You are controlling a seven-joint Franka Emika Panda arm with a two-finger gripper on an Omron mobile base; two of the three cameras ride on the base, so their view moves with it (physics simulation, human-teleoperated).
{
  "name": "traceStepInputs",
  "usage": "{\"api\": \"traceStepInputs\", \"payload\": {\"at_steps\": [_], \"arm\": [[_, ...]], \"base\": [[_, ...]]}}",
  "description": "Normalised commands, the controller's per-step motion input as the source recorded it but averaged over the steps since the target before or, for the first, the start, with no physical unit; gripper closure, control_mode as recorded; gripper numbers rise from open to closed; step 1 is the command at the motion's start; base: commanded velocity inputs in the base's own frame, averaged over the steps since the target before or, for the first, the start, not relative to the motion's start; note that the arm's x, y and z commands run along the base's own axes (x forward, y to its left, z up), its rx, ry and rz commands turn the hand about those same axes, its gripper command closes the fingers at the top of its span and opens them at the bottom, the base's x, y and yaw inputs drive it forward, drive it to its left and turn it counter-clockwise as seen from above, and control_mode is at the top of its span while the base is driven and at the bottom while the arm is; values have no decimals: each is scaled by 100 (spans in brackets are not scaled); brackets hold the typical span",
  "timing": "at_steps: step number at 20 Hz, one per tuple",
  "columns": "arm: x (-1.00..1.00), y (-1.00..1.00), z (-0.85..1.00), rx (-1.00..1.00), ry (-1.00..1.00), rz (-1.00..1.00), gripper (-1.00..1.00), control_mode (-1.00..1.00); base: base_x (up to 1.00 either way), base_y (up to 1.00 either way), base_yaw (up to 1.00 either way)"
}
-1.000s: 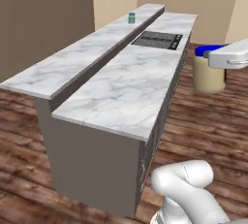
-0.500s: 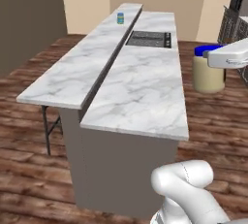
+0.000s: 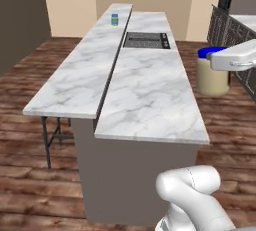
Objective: The dining table condiment station is running low on mayonnaise. Refill the condiment station by opening the cabinet and taking the mayonnaise from the cabinet and placing it on the dining table.
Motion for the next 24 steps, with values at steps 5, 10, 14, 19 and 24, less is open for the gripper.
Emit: {"api": "traceStepInputs", "payload": {"at_steps": [5, 10, 14, 19, 24], "arm": [[0, 0, 0, 0, 0, 0, 100, 100], [0, 0, 0, 0, 0, 0, 100, 100], [0, 0, 0, 0, 0, 0, 100, 100], [0, 0, 0, 0, 0, 0, 100, 100], [0, 0, 0, 0, 0, 0, 100, 100]], "base": [[5, 100, -32], [-77, 98, -10], [-100, 86, 4], [-39, 100, 28], [4, 100, 51]]}}
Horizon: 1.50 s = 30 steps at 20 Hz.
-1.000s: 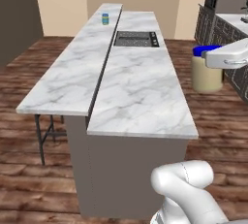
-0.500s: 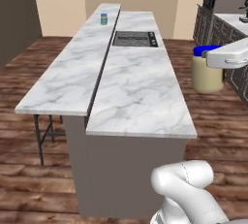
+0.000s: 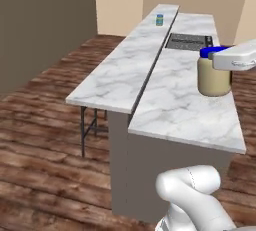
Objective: The dining table condiment station is running low on mayonnaise. Refill the condiment station by opening the cabinet and taking the mayonnaise from the cabinet and placing it on the dining table.
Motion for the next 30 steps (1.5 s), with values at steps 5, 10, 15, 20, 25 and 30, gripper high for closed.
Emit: {"api": "traceStepInputs", "payload": {"at_steps": [5, 10, 15, 20, 25, 30], "arm": [[0, 0, 0, 0, 0, 0, 100, 100], [0, 0, 0, 0, 0, 0, 100, 100], [0, 0, 0, 0, 0, 0, 100, 100], [0, 0, 0, 0, 0, 0, 100, 100], [0, 0, 0, 0, 0, 0, 100, 100], [0, 0, 0, 0, 0, 0, 100, 100]], "base": [[38, 100, 44], [96, 100, 26], [100, 100, 14], [100, 81, 25], [100, 23, 47], [100, 6, 40]]}}
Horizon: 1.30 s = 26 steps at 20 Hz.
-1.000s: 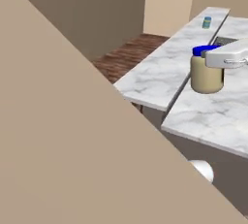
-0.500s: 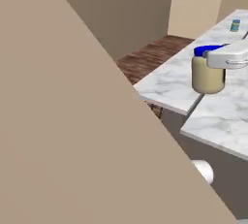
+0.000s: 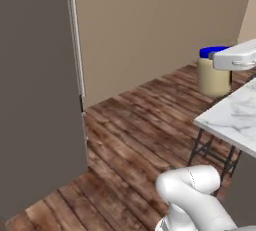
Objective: The dining table condiment station is running low on mayonnaise. Refill the condiment station by opening the cabinet and taking the mayonnaise from the cabinet and placing it on the dining table.
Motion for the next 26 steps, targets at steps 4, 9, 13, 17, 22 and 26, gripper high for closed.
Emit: {"api": "traceStepInputs", "payload": {"at_steps": [4, 9, 13, 17, 22, 26], "arm": [[0, 0, 0, 0, 0, 0, 100, 100], [0, 0, 0, 0, 0, 0, 100, 100], [0, 0, 0, 0, 0, 0, 100, 100], [0, 0, 0, 0, 0, 0, 100, 100], [0, 0, 0, 0, 0, 0, 100, 100], [0, 0, 0, 0, 0, 0, 100, 100]], "base": [[100, 7, 0], [100, 36, -41], [100, 67, -59], [100, 69, -60], [100, 70, -61], [100, 16, -59]]}}
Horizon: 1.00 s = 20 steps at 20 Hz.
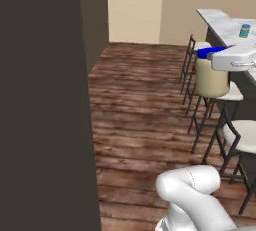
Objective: The dining table condiment station is running low on mayonnaise. Refill the condiment station by opening the cabinet and taking the mayonnaise from the cabinet and placing it on the dining table.
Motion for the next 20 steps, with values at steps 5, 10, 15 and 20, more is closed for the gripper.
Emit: {"api": "traceStepInputs", "payload": {"at_steps": [5, 10, 15, 20], "arm": [[0, 0, 0, 0, 0, 0, 100, 100], [0, 0, 0, 0, 0, 0, 100, 100], [0, 0, 0, 0, 0, 0, 100, 100], [0, 0, 0, 0, 0, 0, 100, 100]], "base": [[100, 0, -44], [100, 3, -37], [100, 31, -49], [100, 75, -62]]}}
